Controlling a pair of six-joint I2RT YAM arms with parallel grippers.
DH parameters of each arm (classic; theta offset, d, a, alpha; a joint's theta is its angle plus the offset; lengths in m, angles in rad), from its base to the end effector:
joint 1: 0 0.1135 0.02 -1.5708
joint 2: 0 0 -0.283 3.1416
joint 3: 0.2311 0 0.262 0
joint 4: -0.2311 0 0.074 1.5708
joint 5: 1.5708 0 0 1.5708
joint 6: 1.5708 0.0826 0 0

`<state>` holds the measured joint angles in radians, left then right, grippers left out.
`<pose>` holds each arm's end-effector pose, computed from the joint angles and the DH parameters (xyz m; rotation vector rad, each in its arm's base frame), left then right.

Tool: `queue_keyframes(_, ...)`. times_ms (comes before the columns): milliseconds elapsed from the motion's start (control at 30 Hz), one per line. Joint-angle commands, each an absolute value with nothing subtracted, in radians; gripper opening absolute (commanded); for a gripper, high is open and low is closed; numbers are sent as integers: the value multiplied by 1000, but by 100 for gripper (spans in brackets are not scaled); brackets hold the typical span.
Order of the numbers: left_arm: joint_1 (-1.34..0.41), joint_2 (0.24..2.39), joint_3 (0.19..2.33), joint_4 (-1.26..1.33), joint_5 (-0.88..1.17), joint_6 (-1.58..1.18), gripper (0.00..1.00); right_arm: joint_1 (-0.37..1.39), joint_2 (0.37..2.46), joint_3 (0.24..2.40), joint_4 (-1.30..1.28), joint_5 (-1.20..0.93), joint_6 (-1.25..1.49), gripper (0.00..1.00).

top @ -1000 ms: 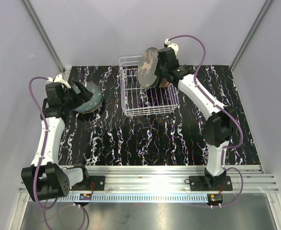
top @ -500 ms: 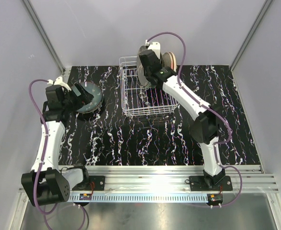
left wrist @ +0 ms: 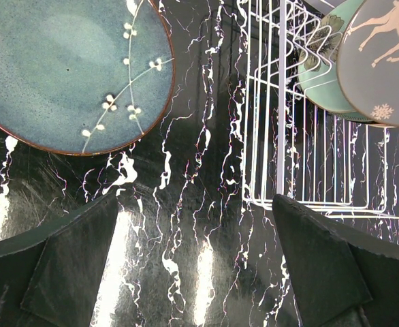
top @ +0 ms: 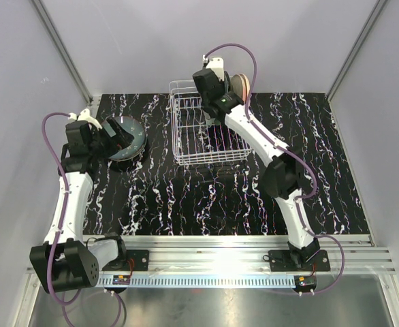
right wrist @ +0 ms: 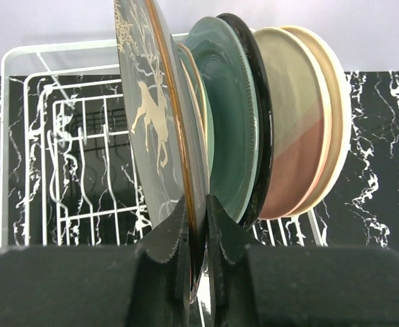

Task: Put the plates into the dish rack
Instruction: Insert the plate into the dish rack

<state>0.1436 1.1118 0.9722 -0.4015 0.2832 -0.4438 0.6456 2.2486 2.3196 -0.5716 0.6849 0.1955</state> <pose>0.2873 0.0182 0.3122 -0.4495 2.0763 -0.4776 0.4856 0.3004 0.3457 -0.0328 1.9547 -0.1596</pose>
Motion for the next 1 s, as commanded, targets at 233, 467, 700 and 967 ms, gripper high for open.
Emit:
queue_keyframes(233, 137, 1092, 976, -364, 302, -431, 99, 629, 2275, 2402, -446, 732, 239, 0)
queue_keyframes(467, 135, 1092, 974, -360, 310, -430, 99, 624, 2324, 2416, -459, 641, 282, 0)
queue_keyframes(700, 135, 1097, 976, -362, 310, -431, 99, 612, 2379, 2450, -503, 572, 325, 7)
queue_keyframes(967, 135, 1095, 976, -362, 313, -426, 99, 607, 2379, 2430, -499, 526, 327, 22)
